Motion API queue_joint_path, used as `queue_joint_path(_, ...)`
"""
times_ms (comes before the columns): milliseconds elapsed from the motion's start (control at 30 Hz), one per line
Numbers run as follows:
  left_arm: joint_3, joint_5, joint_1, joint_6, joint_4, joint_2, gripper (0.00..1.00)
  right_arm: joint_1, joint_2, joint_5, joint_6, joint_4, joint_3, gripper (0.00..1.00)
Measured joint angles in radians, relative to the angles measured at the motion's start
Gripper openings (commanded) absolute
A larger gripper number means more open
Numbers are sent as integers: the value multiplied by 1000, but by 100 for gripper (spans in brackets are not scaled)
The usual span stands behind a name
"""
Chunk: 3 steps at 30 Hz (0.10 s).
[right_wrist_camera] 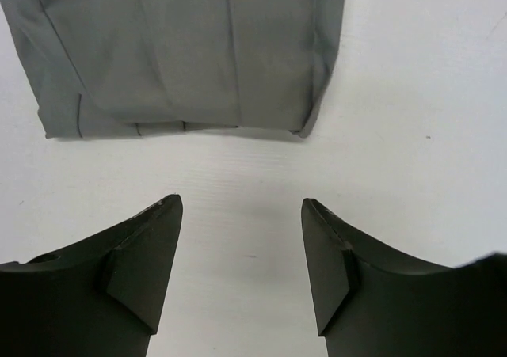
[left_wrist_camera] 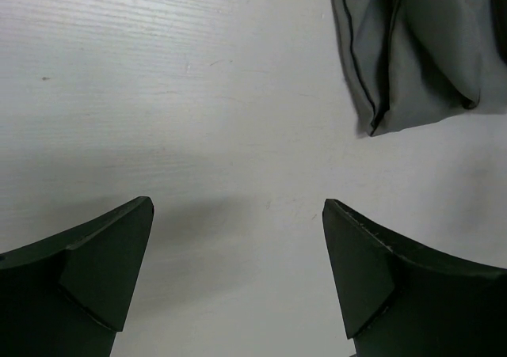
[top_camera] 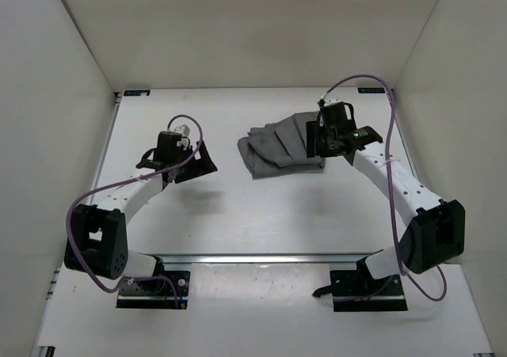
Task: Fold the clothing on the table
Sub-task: Fold the skirt
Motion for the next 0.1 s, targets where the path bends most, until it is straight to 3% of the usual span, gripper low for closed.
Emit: queue_joint_path(100, 4, 0, 6, 25, -35, 5, 99, -32, -45, -28, -3, 41, -70, 60)
